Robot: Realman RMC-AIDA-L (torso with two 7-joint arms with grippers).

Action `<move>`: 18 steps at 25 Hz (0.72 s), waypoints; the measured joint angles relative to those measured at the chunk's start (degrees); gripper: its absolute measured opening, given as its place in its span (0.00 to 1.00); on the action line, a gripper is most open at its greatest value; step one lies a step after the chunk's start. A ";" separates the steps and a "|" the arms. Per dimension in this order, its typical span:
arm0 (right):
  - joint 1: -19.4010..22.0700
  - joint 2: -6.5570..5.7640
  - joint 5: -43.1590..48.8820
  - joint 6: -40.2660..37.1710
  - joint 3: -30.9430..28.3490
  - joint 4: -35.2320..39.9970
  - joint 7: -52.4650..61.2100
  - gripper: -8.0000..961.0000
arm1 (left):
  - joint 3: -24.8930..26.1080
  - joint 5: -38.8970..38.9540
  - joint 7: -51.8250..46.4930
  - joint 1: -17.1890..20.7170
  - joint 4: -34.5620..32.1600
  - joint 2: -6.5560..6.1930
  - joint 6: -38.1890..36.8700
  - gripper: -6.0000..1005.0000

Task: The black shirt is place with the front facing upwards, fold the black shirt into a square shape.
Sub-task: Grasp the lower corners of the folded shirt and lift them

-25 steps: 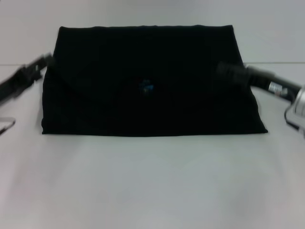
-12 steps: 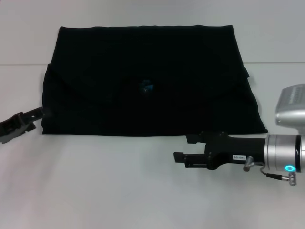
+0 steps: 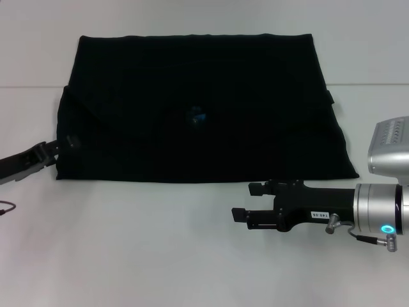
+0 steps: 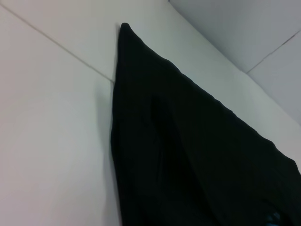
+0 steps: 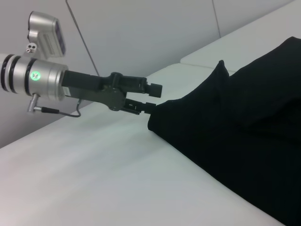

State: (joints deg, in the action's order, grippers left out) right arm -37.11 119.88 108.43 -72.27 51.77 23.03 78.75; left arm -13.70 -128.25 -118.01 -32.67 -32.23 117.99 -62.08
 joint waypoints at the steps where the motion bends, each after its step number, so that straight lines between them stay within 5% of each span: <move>1: 0.00 0.00 0.01 -0.02 0.03 -0.03 0.00 0.86 | -0.03 -0.04 0.11 -0.17 0.02 -0.01 0.34 0.83; 18: -0.18 0.00 -0.28 -0.58 -0.09 -0.01 0.49 0.85 | -2.92 0.29 0.36 -0.88 1.34 0.54 4.93 0.81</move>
State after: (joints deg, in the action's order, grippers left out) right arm -37.29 119.88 108.15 -72.85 51.68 23.03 79.24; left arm -16.62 -127.96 -117.65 -33.54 -30.90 118.53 -57.16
